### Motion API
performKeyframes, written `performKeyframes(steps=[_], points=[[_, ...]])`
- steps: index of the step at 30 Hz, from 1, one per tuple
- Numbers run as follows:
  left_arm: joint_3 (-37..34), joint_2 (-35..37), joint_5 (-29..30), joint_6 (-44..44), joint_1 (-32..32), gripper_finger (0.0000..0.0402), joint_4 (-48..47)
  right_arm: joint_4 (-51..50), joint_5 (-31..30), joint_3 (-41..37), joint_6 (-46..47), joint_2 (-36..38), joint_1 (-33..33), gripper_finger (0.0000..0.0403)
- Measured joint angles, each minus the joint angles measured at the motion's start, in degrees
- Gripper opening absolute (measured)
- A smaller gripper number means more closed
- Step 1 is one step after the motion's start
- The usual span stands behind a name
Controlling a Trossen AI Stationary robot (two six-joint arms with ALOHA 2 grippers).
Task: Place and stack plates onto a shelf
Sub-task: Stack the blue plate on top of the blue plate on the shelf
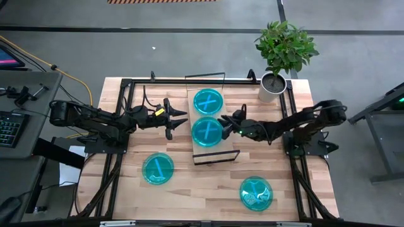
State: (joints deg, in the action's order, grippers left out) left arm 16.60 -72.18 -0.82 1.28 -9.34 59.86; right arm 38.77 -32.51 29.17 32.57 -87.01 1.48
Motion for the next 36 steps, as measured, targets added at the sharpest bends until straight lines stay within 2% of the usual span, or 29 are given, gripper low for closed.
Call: performKeyframes(steps=[7,13,20,23,26,28,30,33,36], points=[[0.00,0.00,0.00,0.00,0.00,0.0129,0.00,-11.44,-0.66,0.00,-4.97,12.87,0.06,0.0183],[0.00,0.00,-0.04,1.51,0.00,0.0129,-0.09,-27.30,-2.22,0.00,-7.11,23.14,2.39,0.0189],[0.62,0.00,-1.55,7.50,1.46,0.0129,-1.60,-38.89,-7.65,0.00,-7.11,28.53,8.38,0.0189],[5.60,-0.01,-3.70,7.67,4.84,0.0129,-14.98,-41.39,-10.78,0.00,-7.13,29.03,10.37,0.0189],[15.02,-0.15,-2.01,5.78,8.63,0.0129,-41.21,-41.55,-14.09,0.00,-7.59,29.00,11.48,0.0189],[21.96,-0.80,0.97,5.91,10.78,0.0129,-60.49,-41.58,-14.69,0.00,-8.45,28.94,11.72,0.0189],[27.06,-1.43,2.43,7.66,12.52,0.0129,-75.62,-41.58,-14.84,0.00,-8.64,28.94,11.72,0.0188],[30.36,-1.73,1.80,10.62,14.98,0.0129,-89.63,-41.77,-14.69,0.00,-8.64,28.94,11.72,0.0188],[29.81,-1.75,-0.34,11.95,17.67,0.0129,-95.81,-42.52,-14.05,0.00,-8.64,28.94,11.72,0.0188]])
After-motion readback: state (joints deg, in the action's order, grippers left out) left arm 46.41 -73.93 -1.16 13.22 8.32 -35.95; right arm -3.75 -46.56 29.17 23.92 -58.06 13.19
